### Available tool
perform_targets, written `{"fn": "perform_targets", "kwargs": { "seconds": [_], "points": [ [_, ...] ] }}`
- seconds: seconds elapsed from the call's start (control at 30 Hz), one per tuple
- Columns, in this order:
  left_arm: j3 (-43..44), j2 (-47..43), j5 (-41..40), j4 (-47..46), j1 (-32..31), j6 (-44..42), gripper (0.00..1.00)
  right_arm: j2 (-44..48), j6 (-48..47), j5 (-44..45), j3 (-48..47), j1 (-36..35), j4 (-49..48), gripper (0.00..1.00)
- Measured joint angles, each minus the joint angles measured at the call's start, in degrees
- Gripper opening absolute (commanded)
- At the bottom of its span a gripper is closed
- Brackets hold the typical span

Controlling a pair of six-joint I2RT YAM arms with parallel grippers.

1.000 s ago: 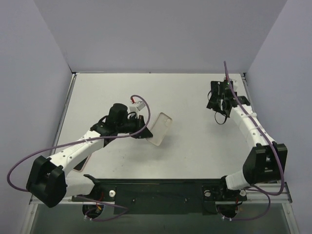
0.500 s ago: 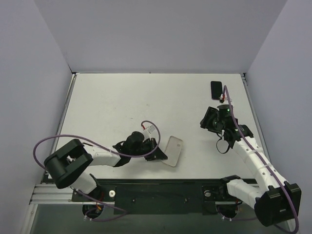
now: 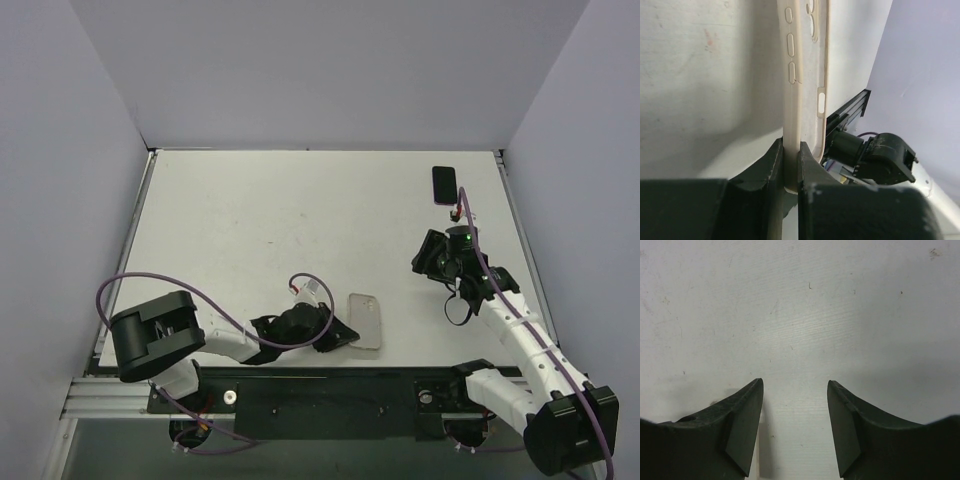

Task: Take the phone out of the phone case
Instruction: Adjust the phone case at the center of the board.

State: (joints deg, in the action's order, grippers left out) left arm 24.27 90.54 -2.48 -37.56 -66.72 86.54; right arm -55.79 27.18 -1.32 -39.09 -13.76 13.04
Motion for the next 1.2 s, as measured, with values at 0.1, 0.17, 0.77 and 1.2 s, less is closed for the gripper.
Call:
{"fn": "perform_targets", "kwargs": {
  "seconds": [0.1, 0.17, 0.77, 1.2],
  "points": [
    [1.9, -1.1, -2.4, 4.2, -1.7, 2.6, 0.38, 0.3, 0.1, 0.0, 0.2, 0.2, 0.0, 0.49],
    [2.4, -1.1, -3.3, 6.2, -2.5, 4.2, 0.51, 0.8, 0.3, -0.1, 0.7, 0.2, -0.3, 0.49],
    [17.4, -19.5, -15.6, 57.0, 1.7, -1.4, 0.86, 2.5, 0.9, -3.9, 1.9, 0.2, -1.0, 0.49],
    [15.8, -38.3, -14.8, 70.1, 68.8, -35.0, 0.74, 8.0, 6.0, -14.3, 8.3, -0.4, -7.2, 0.49]
  ]
}}
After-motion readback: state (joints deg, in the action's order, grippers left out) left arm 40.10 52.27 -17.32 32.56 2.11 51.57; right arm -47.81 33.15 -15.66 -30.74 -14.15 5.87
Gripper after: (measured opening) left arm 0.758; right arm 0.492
